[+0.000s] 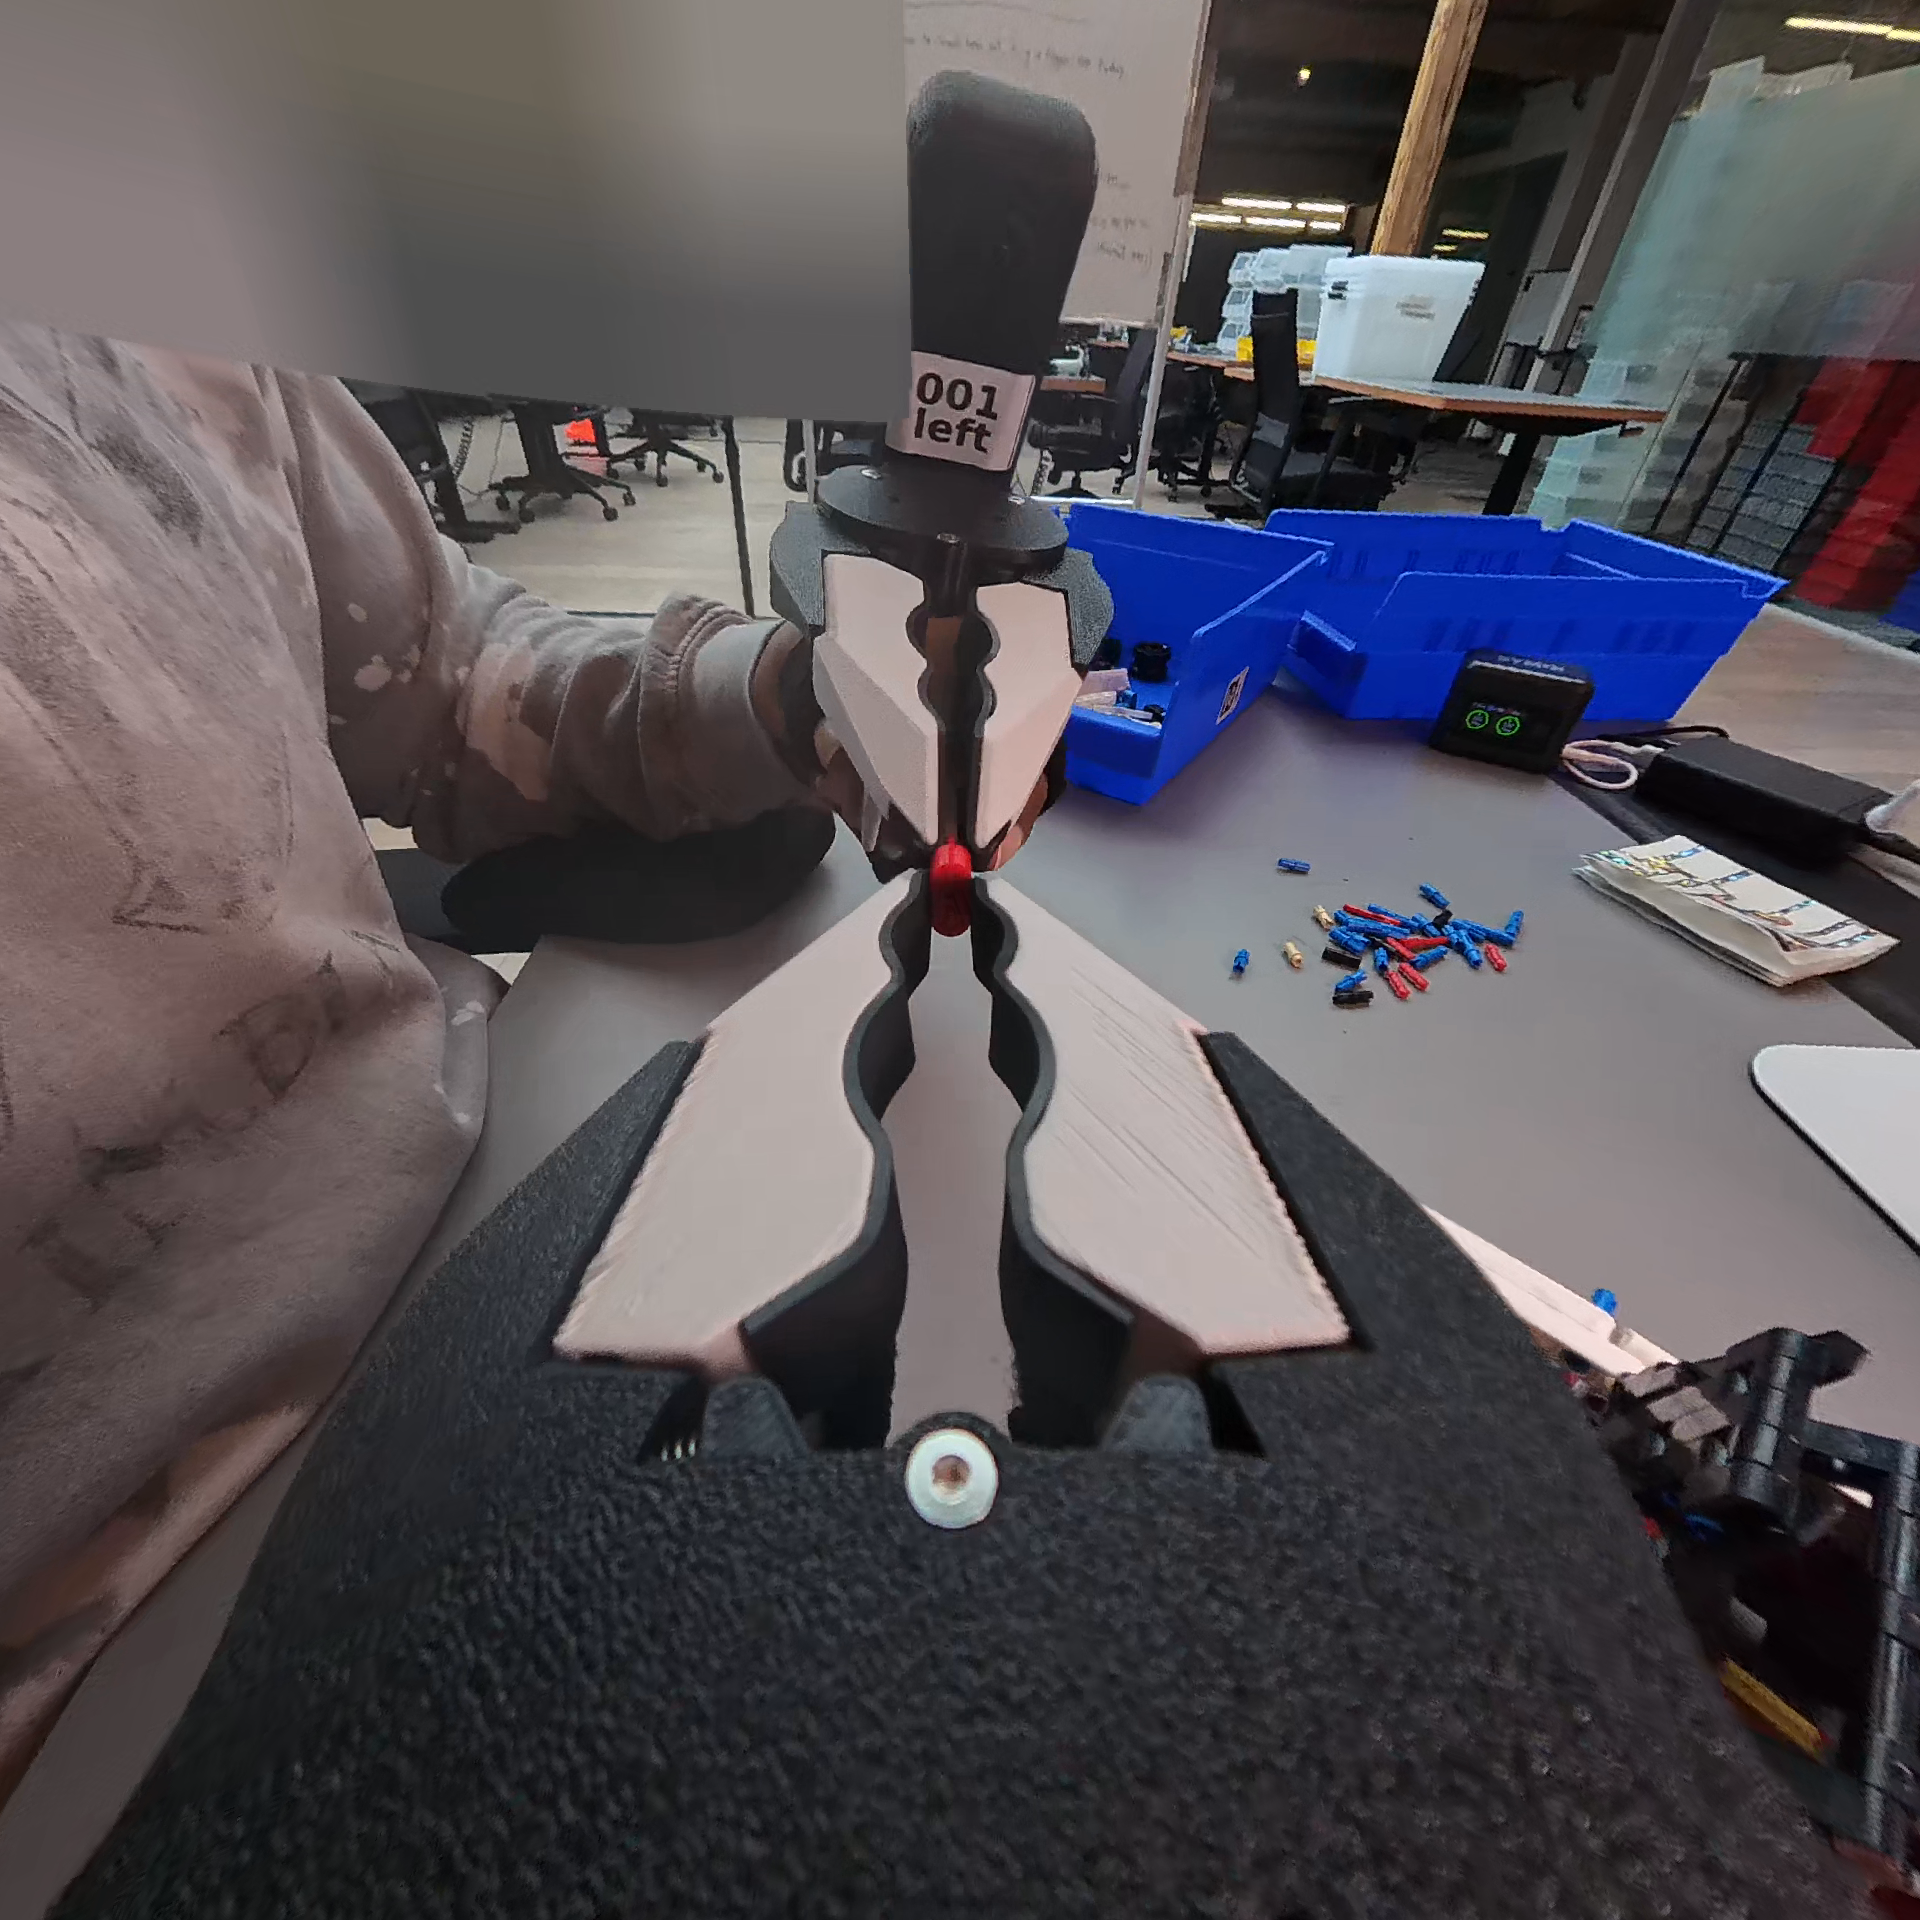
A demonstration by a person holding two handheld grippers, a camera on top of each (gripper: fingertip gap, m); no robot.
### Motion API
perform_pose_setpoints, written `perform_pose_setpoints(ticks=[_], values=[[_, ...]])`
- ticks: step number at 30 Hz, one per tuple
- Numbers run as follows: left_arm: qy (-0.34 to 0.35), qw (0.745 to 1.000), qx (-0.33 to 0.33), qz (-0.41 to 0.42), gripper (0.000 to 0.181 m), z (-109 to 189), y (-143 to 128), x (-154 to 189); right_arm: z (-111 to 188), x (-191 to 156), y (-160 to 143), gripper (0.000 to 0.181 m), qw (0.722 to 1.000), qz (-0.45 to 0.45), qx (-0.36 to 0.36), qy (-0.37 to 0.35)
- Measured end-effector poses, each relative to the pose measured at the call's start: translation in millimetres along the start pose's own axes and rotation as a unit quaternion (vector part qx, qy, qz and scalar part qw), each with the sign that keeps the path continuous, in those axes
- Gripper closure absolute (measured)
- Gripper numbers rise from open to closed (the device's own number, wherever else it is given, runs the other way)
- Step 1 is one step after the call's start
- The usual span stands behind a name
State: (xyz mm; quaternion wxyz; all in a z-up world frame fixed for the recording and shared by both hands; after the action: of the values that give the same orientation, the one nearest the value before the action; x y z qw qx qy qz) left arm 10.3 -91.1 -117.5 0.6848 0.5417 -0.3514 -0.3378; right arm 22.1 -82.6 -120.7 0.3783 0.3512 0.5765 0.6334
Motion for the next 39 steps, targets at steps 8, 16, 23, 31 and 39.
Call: perform_pose_setpoints(ticks=[8,16,23,31,39], values=[[-0.006,1.000,0.009,-0.001,0.180,0,6,1,4,1,7,0.176,0.999,-0.022,0.024,0.022],[-0.005,1.000,0.017,0.009,0.180,1,9,-5,9,5,13,0.176,0.998,-0.034,0.042,0.029],[0.069,0.997,0.033,0.000,0.180,16,14,-44,16,35,-3,0.175,0.999,-0.018,0.020,-0.036],[0.145,0.983,0.055,0.098,0.180,27,-26,-92,39,65,13,0.175,0.982,-0.136,0.120,-0.051],[0.411,0.907,-0.053,0.072,0.178,100,-57,-167,17,71,-5,0.175,0.984,-0.141,0.090,-0.069]])
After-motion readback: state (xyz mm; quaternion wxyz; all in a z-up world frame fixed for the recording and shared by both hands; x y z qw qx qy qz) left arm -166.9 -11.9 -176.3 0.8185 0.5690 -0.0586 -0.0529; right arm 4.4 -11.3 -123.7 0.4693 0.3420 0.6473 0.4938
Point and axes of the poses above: each gripper's, where its closed fingertips meet, z back along the fingers, y out of its top, x = y × z across the jaws, the point moved 1 cm from there along z, back along the fingers, and after that the axes turned 2 degrees about -z, right-handed, at the moved point
